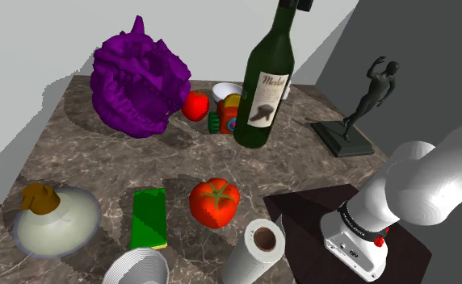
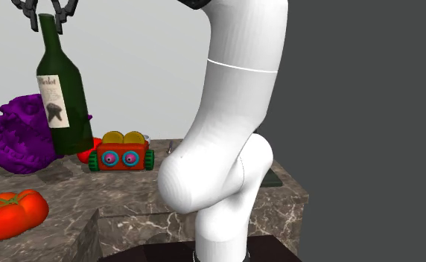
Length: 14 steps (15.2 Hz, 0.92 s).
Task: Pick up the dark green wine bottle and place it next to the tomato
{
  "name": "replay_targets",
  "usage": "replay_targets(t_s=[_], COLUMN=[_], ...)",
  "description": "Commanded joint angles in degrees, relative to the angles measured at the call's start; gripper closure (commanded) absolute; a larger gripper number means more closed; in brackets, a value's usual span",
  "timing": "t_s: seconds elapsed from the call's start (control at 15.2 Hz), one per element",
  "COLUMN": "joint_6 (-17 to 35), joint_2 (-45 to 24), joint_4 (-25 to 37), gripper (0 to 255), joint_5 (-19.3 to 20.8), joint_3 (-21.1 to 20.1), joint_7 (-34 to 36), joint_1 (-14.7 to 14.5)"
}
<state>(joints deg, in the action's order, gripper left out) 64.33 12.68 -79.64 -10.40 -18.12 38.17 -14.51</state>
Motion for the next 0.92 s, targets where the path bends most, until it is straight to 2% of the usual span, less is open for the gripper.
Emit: replay_targets(t_s=[0.0, 0.86], joint_6=[1.81, 12.54], joint_2=[0.46, 6.93], joint_4=[-2.04, -19.22], gripper=[255, 255], joint_5=[-0.32, -1.47], joint_3=[-0.83, -0.22], joint_7=[1.15, -1.6], joint_1=[-0.44, -0.61])
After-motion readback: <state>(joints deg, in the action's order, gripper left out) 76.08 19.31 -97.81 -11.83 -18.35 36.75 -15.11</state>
